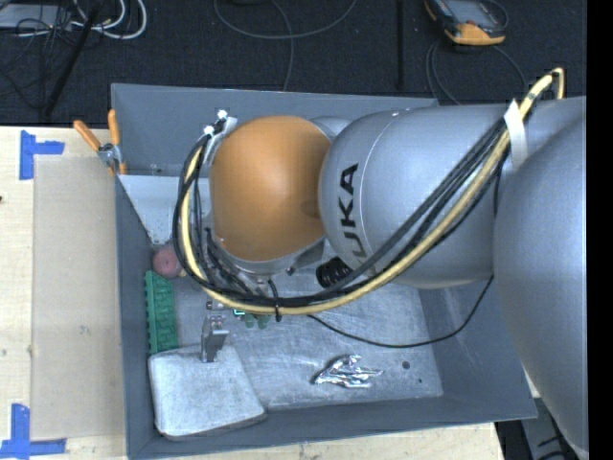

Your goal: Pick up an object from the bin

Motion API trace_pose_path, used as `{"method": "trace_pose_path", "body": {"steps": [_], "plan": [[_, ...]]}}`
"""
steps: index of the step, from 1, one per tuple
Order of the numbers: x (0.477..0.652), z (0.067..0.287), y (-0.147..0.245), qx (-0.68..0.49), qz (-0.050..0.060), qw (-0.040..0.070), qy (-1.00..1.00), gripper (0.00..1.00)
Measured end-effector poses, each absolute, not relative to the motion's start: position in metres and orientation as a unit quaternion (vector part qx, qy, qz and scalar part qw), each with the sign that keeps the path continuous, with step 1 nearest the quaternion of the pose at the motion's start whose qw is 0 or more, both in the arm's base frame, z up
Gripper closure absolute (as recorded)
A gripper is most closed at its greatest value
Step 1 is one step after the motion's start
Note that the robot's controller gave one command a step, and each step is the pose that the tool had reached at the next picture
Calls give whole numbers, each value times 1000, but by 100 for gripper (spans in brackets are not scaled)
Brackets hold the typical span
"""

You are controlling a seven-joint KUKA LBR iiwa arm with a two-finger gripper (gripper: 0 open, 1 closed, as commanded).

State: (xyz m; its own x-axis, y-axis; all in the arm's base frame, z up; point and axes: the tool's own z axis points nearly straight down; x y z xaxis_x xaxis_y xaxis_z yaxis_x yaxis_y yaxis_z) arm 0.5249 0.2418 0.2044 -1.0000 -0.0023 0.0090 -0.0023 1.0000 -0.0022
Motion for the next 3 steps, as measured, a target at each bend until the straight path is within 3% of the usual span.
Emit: {"method": "trace_pose_path", "body": {"steps": [1,2,3], "plan": [[551,92,157,32,2,4,-999,0],[558,101,73,33,2,1,-999,0],[487,72,19,-6,0,0,-1000,0]]}}
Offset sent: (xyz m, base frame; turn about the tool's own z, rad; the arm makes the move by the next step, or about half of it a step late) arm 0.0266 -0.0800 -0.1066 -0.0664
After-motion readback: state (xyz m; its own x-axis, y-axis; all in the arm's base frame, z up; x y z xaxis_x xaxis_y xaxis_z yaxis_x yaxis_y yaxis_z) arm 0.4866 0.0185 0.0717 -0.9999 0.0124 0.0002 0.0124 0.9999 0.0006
